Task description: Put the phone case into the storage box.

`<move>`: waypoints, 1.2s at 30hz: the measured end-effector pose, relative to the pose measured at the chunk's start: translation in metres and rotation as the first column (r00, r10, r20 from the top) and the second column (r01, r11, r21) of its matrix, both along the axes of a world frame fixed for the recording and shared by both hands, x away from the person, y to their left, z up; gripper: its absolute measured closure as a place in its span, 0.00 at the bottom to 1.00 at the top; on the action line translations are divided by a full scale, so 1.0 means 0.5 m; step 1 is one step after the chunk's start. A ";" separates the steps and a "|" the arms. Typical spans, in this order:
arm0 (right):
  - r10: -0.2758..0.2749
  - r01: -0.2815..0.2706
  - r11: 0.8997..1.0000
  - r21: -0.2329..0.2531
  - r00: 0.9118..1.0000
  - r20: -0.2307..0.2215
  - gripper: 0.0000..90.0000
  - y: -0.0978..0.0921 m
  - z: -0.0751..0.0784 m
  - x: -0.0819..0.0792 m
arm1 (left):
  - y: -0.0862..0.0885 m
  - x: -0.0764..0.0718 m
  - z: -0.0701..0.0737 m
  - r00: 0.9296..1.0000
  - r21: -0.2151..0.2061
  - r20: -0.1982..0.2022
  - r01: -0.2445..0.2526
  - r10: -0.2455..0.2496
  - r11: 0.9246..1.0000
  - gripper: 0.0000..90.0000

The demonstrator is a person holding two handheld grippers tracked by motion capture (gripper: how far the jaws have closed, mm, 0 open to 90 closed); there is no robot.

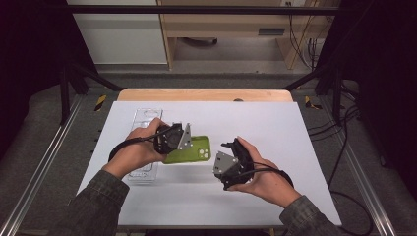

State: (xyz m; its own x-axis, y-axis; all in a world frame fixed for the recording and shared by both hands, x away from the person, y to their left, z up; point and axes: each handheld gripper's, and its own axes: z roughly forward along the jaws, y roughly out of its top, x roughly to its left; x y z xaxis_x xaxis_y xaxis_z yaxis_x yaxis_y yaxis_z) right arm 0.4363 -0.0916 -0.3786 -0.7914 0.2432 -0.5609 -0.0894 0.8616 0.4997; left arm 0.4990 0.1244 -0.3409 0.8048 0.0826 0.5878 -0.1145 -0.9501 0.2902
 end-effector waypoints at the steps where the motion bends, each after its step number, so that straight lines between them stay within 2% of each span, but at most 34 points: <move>1: -0.003 0.003 1.000 0.001 1.000 0.002 0.10 -0.004 0.001 0.002 | 0.001 -0.001 0.002 1.000 -0.003 0.003 0.001 -0.001 1.000 0.97; 8: -0.045 0.045 0.998 0.047 0.999 -0.007 0.09 -0.032 -0.004 0.016 | 0.019 -0.006 0.013 0.999 -0.078 0.049 -0.011 0.015 0.997 0.97; 13: -0.073 0.074 0.996 0.048 0.997 -0.016 0.08 -0.046 -0.016 0.030 | 0.041 -0.006 0.014 0.996 -0.151 0.068 -0.040 0.051 0.988 0.97; 17: -0.101 0.103 0.992 0.072 0.994 -0.031 0.09 -0.055 -0.017 0.038 | 0.061 -0.006 0.012 0.993 -0.229 0.081 -0.062 0.082 0.971 0.97; 20: -0.126 0.129 0.987 0.097 0.991 -0.034 0.09 -0.062 -0.017 0.040 | 0.070 -0.008 0.012 0.992 -0.269 0.090 -0.063 0.090 0.961 0.97; 23: -0.166 0.171 0.974 0.146 0.985 -0.050 0.11 -0.071 -0.016 0.045 | 0.079 -0.010 0.013 0.991 -0.315 0.093 -0.064 0.098 0.947 0.97; 27: -0.194 0.199 0.961 0.194 0.980 -0.042 0.11 -0.085 -0.017 0.049 | 0.088 -0.012 0.015 0.987 -0.356 0.108 -0.073 0.118 0.932 0.97; 33: -0.222 0.230 0.938 0.258 0.973 -0.063 0.10 -0.106 -0.021 0.047 | 0.095 -0.023 0.027 0.983 -0.448 0.129 -0.063 0.134 0.892 0.97; 35: -0.232 0.241 0.932 0.270 0.971 -0.065 0.10 -0.113 -0.023 0.048 | 0.095 -0.022 0.028 0.982 -0.456 0.133 -0.062 0.137 0.888 0.97; 36: -0.234 0.243 0.931 0.273 0.970 -0.065 0.10 -0.116 -0.023 0.048 | 0.095 -0.022 0.029 0.981 -0.455 0.134 -0.064 0.140 0.888 0.97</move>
